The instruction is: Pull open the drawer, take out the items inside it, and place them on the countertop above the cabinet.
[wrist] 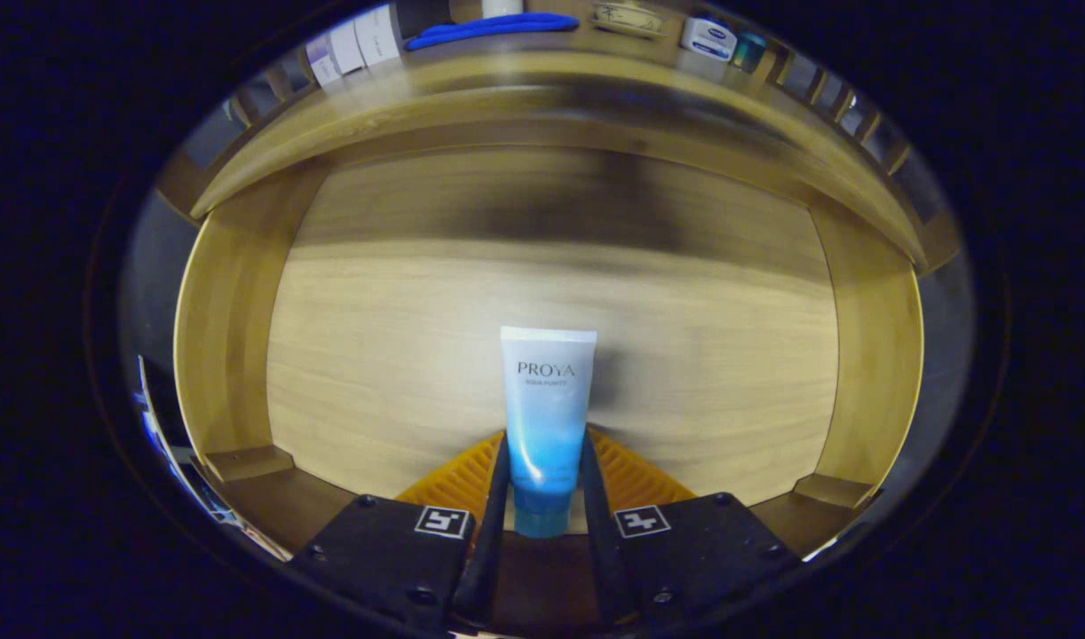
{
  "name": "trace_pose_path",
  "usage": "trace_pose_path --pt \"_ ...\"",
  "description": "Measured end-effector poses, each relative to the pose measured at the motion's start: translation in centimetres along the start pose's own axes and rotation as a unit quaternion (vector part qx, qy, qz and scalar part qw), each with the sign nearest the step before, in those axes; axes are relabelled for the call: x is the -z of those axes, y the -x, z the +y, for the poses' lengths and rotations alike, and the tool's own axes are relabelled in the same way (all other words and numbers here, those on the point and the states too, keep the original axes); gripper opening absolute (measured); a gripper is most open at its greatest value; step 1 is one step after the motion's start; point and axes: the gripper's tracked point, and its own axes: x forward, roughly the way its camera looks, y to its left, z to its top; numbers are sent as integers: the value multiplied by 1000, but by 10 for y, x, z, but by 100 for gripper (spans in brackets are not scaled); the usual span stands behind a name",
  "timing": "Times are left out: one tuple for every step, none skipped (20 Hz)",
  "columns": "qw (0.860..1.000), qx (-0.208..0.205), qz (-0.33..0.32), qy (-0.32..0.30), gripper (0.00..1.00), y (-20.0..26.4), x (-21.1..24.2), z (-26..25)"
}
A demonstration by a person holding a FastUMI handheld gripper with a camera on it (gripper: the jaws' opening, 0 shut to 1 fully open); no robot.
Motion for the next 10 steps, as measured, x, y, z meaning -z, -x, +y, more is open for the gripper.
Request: trace_pose_path --pt "1000 -4 -4 -1 45 6 -2 -1" --pt "1000 -6 -10 3 45 13 -2 -3" --pt "1000 -3 -17 3 45 21 -4 -7" --pt "1000 1 -25 5 45 32 -6 -9" --pt "1000 0 -29 8 45 40 -7 -12" --pt "999 -2 -34 6 45 47 -6 -15" --pt "999 -5 -38 6 45 54 -9 -15" --pt "999 -7 -42 7 45 60 -11 -16" --pt "999 -8 -47 7 45 67 -14 -18" --pt "999 -9 -50 8 45 73 -16 -18"
